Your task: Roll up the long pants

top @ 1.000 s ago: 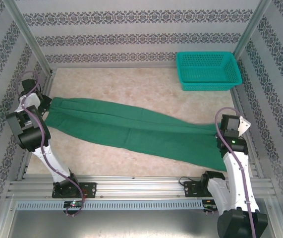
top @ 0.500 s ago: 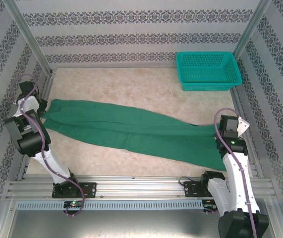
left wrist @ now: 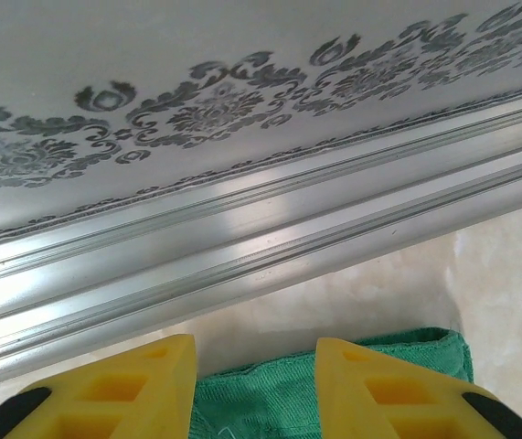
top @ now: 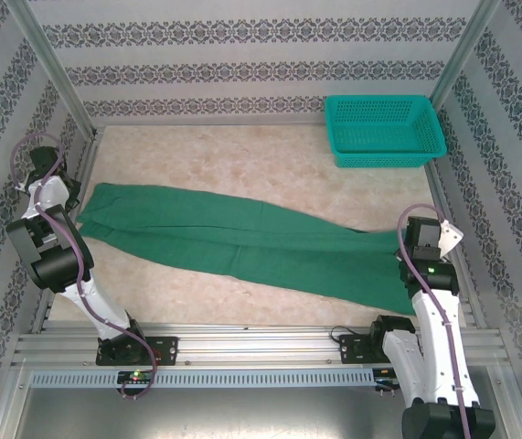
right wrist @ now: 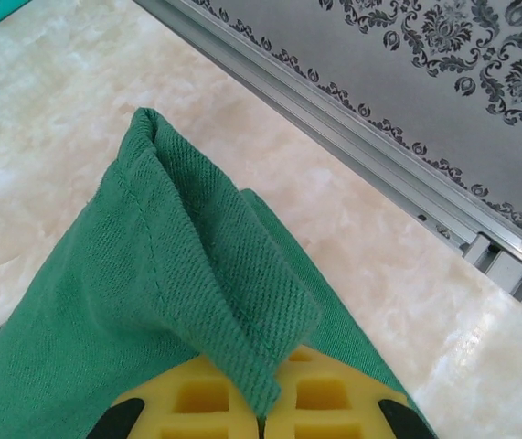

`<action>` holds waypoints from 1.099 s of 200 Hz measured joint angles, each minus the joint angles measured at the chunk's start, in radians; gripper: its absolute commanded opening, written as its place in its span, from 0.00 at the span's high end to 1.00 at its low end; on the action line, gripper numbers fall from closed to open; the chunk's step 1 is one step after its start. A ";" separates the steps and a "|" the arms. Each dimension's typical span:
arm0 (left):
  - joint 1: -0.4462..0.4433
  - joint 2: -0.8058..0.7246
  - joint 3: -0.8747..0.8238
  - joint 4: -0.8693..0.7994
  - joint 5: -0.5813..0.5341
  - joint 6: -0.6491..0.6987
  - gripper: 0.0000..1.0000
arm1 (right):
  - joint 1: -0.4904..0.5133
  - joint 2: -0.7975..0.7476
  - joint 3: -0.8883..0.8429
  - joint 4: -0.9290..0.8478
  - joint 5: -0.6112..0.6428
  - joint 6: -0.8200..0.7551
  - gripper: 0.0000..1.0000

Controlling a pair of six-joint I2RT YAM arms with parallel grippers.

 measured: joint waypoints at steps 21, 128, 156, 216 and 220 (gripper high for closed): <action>0.000 0.001 0.007 0.000 0.001 0.000 0.63 | 0.035 -0.031 0.019 -0.041 -0.006 0.029 0.88; -0.067 0.037 0.012 0.036 0.065 0.034 0.64 | 0.108 0.035 0.055 -0.099 -0.050 0.116 0.35; -0.209 0.037 -0.003 0.032 0.114 0.097 0.66 | 0.003 0.200 0.089 -0.018 -0.087 0.104 0.43; -0.366 0.095 -0.090 0.040 0.273 0.171 1.00 | 0.048 0.391 0.123 0.110 -0.335 0.044 1.00; -0.364 0.102 -0.099 0.040 0.278 0.171 1.00 | 0.063 0.420 0.134 0.111 -0.354 0.041 1.00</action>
